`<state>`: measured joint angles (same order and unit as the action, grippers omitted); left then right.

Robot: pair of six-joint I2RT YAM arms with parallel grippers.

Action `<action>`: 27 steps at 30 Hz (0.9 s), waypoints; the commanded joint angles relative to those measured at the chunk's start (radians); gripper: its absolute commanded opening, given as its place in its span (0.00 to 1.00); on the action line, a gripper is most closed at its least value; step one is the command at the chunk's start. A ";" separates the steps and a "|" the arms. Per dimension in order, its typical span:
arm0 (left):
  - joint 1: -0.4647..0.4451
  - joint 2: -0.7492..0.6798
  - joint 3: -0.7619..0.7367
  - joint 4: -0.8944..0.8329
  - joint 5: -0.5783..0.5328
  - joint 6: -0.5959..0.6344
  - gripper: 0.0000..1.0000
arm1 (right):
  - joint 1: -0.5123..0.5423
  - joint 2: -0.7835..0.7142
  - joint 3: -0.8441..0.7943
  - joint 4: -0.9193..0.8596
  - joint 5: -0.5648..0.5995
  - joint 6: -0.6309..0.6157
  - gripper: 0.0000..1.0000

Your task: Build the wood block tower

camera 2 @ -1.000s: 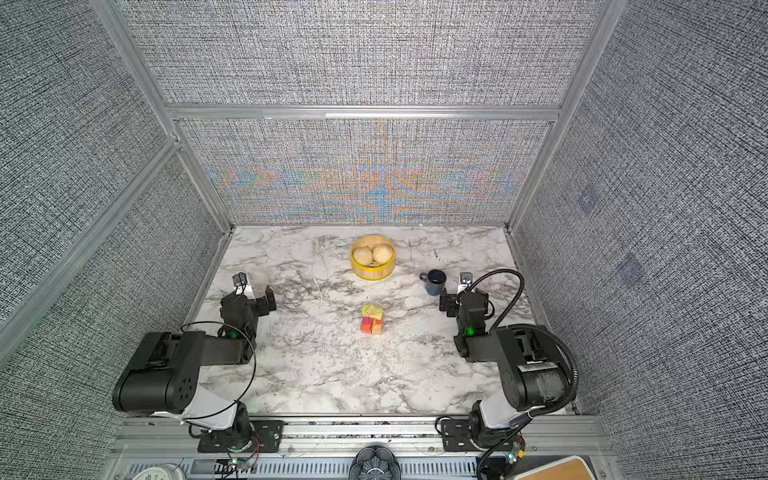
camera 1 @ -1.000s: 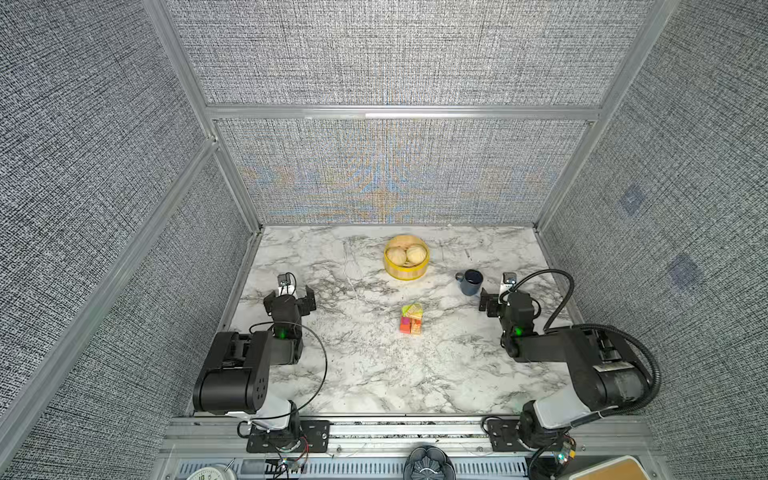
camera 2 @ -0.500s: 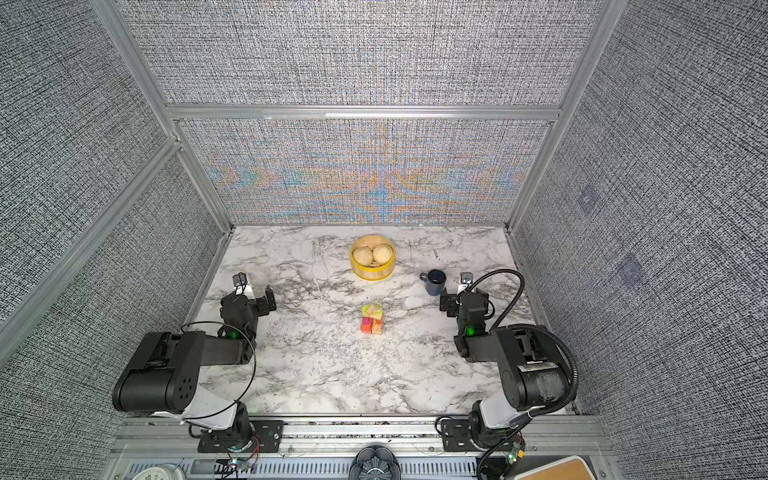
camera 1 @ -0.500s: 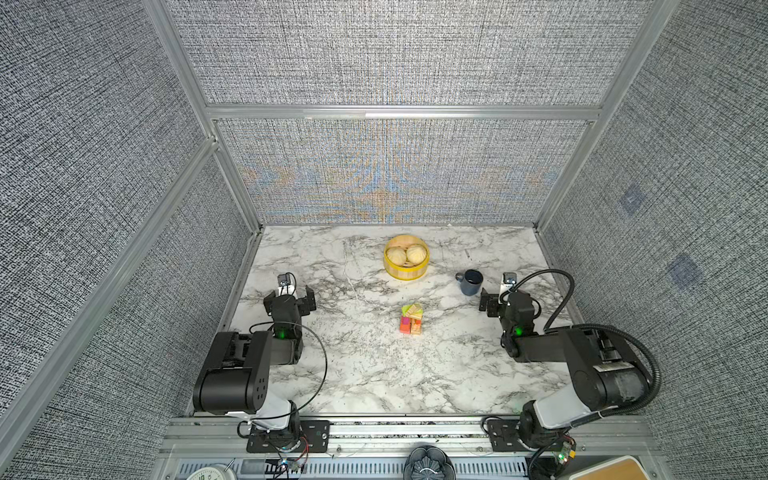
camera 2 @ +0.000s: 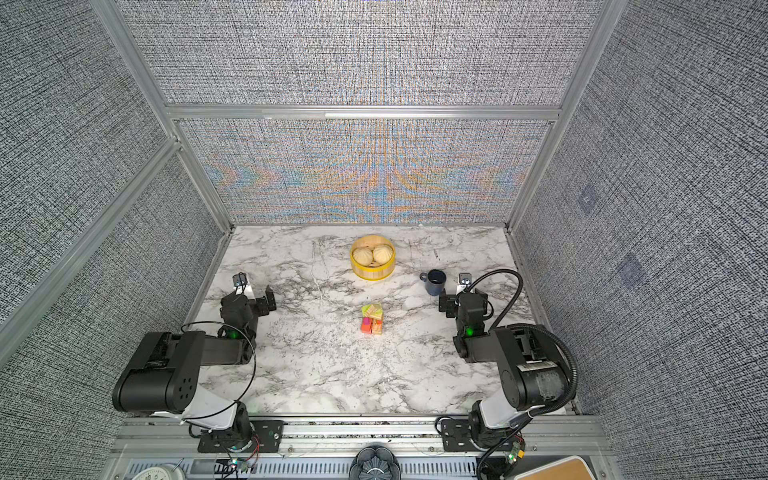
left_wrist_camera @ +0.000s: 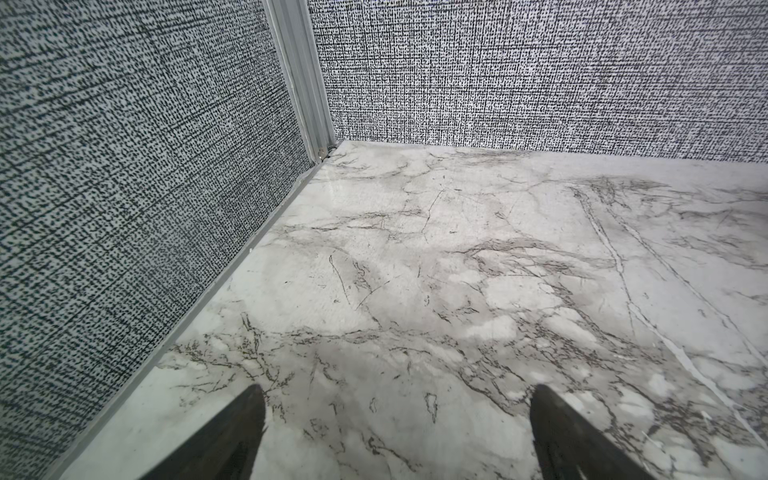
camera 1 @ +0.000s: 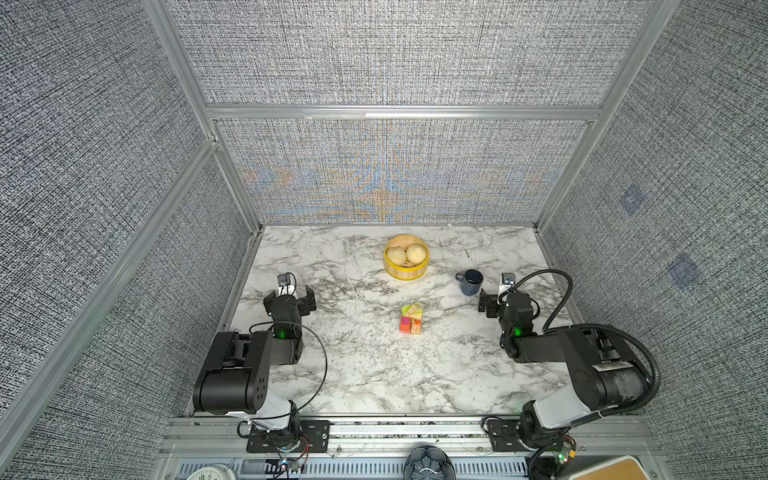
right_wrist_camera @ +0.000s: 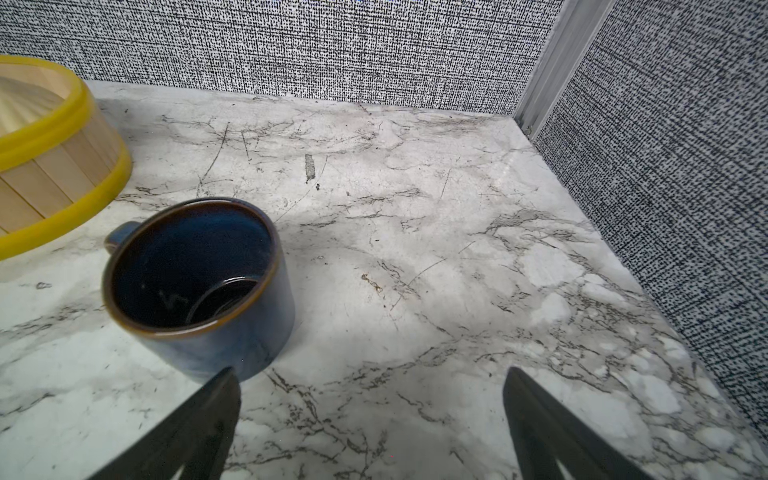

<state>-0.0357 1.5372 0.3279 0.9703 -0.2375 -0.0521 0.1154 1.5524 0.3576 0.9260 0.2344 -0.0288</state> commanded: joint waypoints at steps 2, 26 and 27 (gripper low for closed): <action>0.002 0.000 0.001 0.030 -0.007 0.006 0.99 | 0.001 -0.002 -0.004 0.033 0.017 -0.006 0.99; 0.029 -0.009 0.016 -0.015 0.161 0.031 0.99 | -0.004 0.001 0.016 -0.005 0.040 0.016 0.99; 0.028 -0.009 0.015 -0.012 0.160 0.031 0.99 | -0.015 0.004 0.025 -0.017 0.015 0.022 0.99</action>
<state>-0.0086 1.5272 0.3416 0.9619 -0.0906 -0.0227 0.1104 1.5532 0.3683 0.9379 0.2668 -0.0231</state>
